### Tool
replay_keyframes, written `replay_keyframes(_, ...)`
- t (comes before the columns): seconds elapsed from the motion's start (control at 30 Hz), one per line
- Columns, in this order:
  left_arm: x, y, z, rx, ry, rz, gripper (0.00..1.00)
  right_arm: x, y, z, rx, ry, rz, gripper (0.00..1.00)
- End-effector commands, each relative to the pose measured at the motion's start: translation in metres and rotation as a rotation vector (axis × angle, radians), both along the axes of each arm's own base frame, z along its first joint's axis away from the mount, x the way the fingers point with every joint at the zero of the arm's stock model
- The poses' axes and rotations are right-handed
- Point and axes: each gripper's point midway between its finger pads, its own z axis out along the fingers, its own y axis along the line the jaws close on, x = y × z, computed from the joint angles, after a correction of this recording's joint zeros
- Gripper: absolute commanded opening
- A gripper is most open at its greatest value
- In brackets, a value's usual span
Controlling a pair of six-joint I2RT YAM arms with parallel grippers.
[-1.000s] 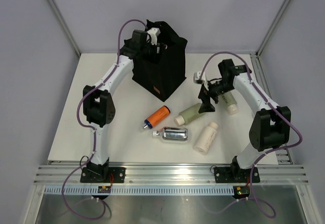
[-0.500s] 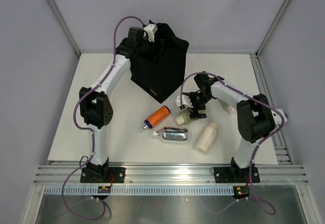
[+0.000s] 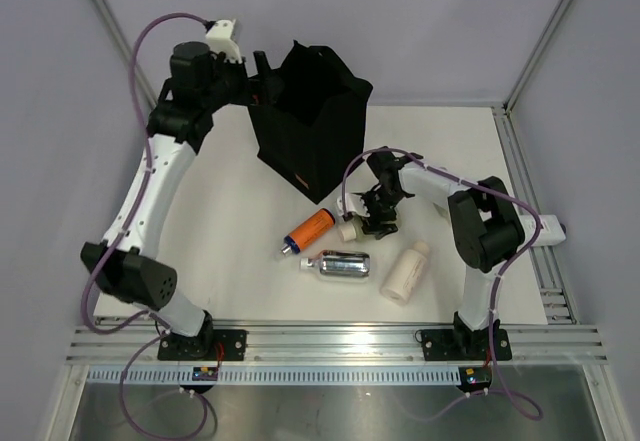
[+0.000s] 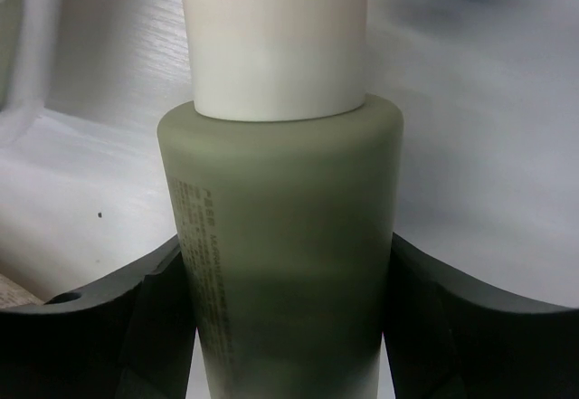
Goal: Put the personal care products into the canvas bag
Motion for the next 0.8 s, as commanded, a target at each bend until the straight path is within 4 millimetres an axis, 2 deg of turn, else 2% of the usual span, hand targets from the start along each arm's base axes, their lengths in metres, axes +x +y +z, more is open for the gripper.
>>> replay_keyframes(0.0,-0.035,0.040,0.020,-0.027,-0.081,0.098,0.99,-0.003,0.002,0.002,0.017,0.044,-0.085,0.15)
replay_keyframes(0.03,-0.041,0.046,0.016,-0.046,-0.081,0.116,0.99,-0.007,0.006,0.008,0.067,0.086,-0.132,0.12)
replay_keyframes(0.07,-0.061,0.054,0.025,-0.069,-0.111,0.132,0.99,-0.003,0.010,0.021,0.114,0.093,-0.164,0.07)
replay_keyframes(0.1,-0.065,0.064,-0.017,-0.061,-0.029,0.162,0.99,-0.004,0.007,0.031,0.174,0.146,-0.212,0.06)
replay_keyframes(0.13,-0.071,0.067,-0.026,-0.085,-0.018,0.180,0.99,-0.003,0.006,0.037,0.187,0.165,-0.252,0.03)
replay_keyframes(0.17,-0.078,0.071,-0.039,-0.093,0.003,0.187,0.99,0.006,0.007,0.052,0.226,0.141,-0.287,0.02)
replay_keyframes(0.2,-0.091,0.074,-0.044,-0.107,0.005,0.190,0.99,0.005,0.012,0.064,0.288,0.177,-0.303,0.01)
replay_keyframes(0.23,-0.098,0.075,-0.080,-0.118,0.083,0.203,0.99,0.009,0.007,0.073,0.322,0.214,-0.361,0.01)
replay_keyframes(0.27,-0.105,0.072,-0.093,-0.129,0.110,0.185,0.99,0.014,0.009,0.087,0.358,0.223,-0.377,0.00)
replay_keyframes(0.3,-0.114,0.071,-0.097,-0.141,0.112,0.173,0.99,0.009,0.012,0.095,0.390,0.273,-0.388,0.00)
replay_keyframes(0.33,-0.120,0.069,-0.122,-0.149,0.159,0.170,0.99,0.010,0.010,0.101,0.410,0.300,-0.417,0.00)
replay_keyframes(0.4,-0.130,0.066,-0.137,-0.163,0.182,0.151,0.99,0.009,0.014,0.115,0.462,0.337,-0.436,0.00)
replay_keyframes(0.43,-0.133,0.065,-0.136,-0.170,0.165,0.143,0.99,0.008,0.014,0.120,0.479,0.360,-0.459,0.00)
replay_keyframes(0.47,-0.138,0.065,-0.152,-0.166,0.194,0.140,0.99,0.010,0.013,0.126,0.500,0.368,-0.475,0.00)
replay_keyframes(0.53,-0.142,0.064,-0.161,-0.160,0.205,0.132,0.99,0.008,0.016,0.140,0.556,0.410,-0.497,0.00)
replay_keyframes(0.57,-0.145,0.065,-0.175,-0.153,0.232,0.132,0.99,0.011,0.016,0.151,0.584,0.399,-0.501,0.00)
replay_keyframes(0.63,-0.147,0.063,-0.187,-0.149,0.260,0.121,0.99,0.011,0.020,0.171,0.637,0.430,-0.518,0.00)
replay_keyframes(0.73,-0.151,0.057,-0.211,-0.153,0.323,0.095,0.99,0.016,0.026,0.211,0.715,0.431,-0.545,0.00)
replay_keyframes(0.77,-0.153,0.054,-0.220,-0.153,0.353,0.082,0.99,0.023,0.030,0.233,0.766,0.385,-0.531,0.00)
